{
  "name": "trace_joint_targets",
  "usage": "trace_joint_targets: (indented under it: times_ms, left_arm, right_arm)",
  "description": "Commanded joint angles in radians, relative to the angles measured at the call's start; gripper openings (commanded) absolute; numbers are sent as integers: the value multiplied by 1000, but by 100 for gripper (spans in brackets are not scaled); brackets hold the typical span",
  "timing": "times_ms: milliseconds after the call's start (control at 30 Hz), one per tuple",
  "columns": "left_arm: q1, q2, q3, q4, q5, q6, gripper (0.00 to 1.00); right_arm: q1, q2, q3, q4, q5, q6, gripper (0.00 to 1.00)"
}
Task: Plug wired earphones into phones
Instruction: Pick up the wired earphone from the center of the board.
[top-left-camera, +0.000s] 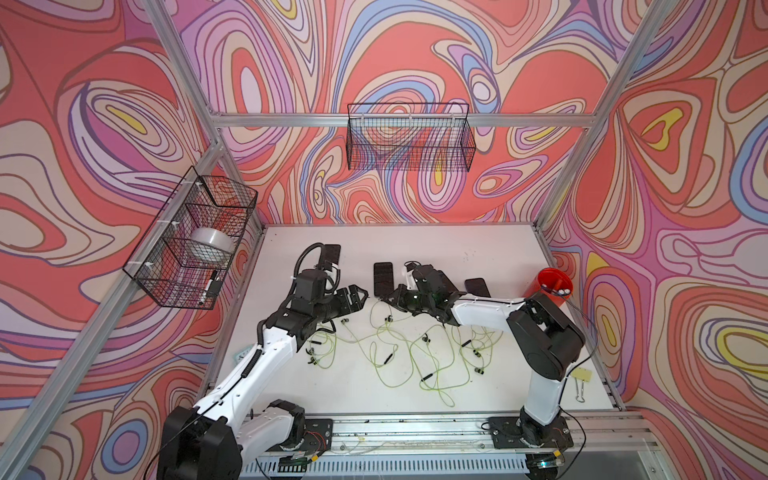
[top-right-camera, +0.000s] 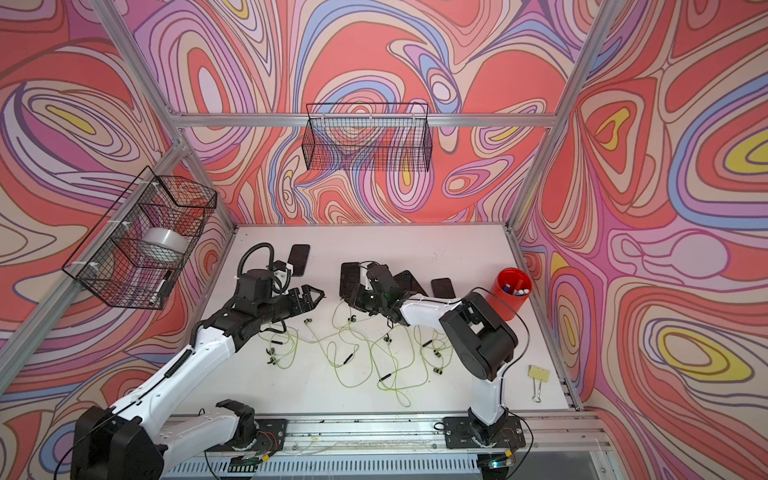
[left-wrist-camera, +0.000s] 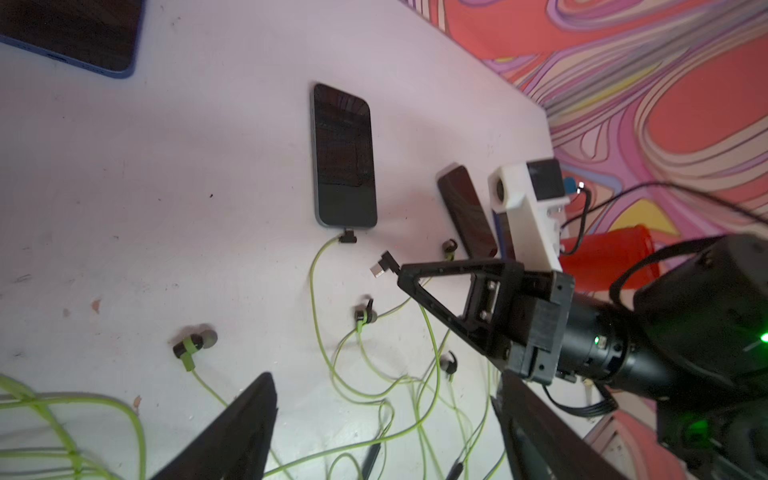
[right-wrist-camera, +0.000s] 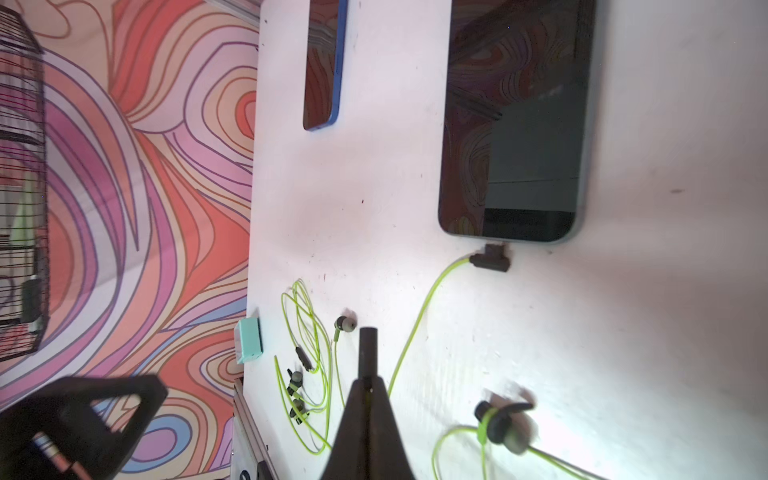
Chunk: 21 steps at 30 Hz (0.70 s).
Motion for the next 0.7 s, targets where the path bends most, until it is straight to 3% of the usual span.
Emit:
trace_joint_targets:
  times_ms: [0,167,367,667]
  left_arm:
    - [12,55,-38,215,185,-219,86]
    - [13,154,-141,594,249,-472,65]
    - [13,202,-148,668,260,-467,40]
    - [12,232,-154,703,262,-457,28]
  right_arm:
    - [-20,-60,-53,92,-84,-40,0]
    - [-21,-98,-114,246,-120,41,0]
    - [-18,-100,-171,431,-153,151,0]
    - [-10,-26,-180,611,-163,259,0]
